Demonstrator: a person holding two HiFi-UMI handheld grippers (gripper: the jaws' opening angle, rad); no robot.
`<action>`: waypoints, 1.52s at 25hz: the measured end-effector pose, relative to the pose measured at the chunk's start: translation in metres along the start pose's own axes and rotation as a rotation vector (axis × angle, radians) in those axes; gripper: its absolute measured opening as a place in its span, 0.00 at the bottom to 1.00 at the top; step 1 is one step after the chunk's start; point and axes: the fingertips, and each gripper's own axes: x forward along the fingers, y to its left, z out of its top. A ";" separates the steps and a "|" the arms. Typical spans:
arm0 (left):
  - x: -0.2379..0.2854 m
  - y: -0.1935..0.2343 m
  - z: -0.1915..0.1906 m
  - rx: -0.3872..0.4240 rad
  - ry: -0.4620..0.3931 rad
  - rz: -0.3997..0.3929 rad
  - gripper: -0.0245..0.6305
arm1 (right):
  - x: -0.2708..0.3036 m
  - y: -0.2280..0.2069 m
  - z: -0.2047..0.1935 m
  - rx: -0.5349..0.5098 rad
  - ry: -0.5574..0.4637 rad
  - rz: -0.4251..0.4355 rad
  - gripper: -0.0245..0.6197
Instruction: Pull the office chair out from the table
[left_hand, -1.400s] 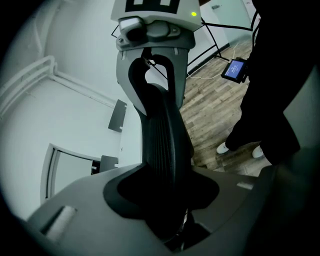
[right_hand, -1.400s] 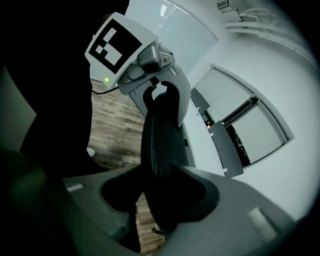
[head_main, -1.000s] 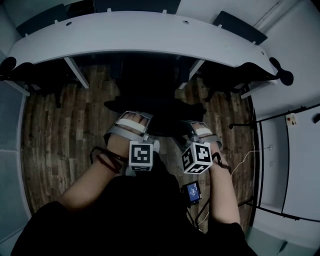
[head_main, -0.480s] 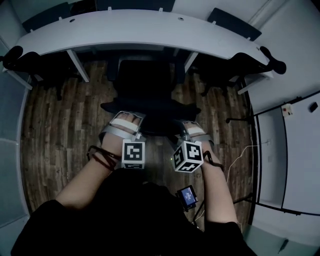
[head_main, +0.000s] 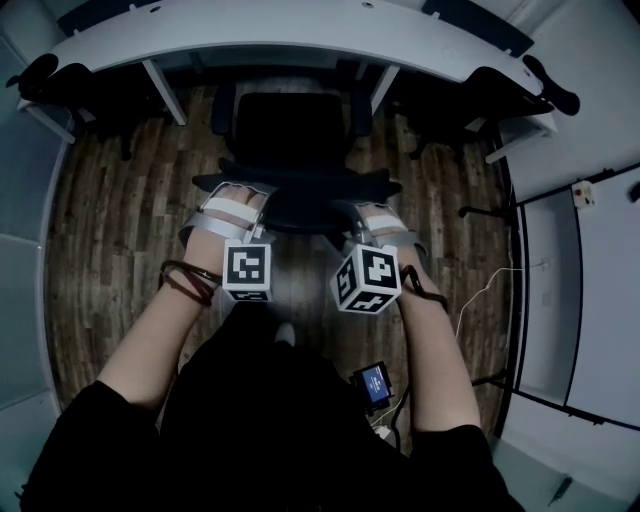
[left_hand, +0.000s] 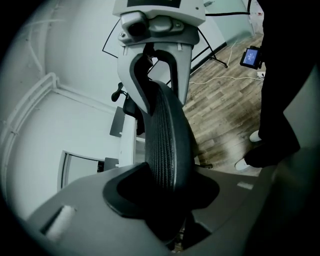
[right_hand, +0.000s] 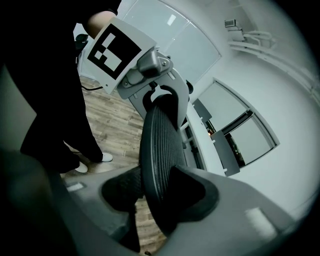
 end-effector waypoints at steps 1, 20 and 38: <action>-0.003 -0.001 0.005 -0.001 0.000 -0.004 0.31 | -0.004 0.003 -0.002 -0.003 -0.005 -0.002 0.32; -0.050 -0.046 0.013 0.034 -0.080 -0.034 0.39 | -0.039 0.048 0.026 0.084 0.019 0.015 0.32; -0.202 0.039 0.004 -1.330 -0.798 -0.092 0.05 | -0.162 0.009 0.106 0.885 -0.497 -0.230 0.04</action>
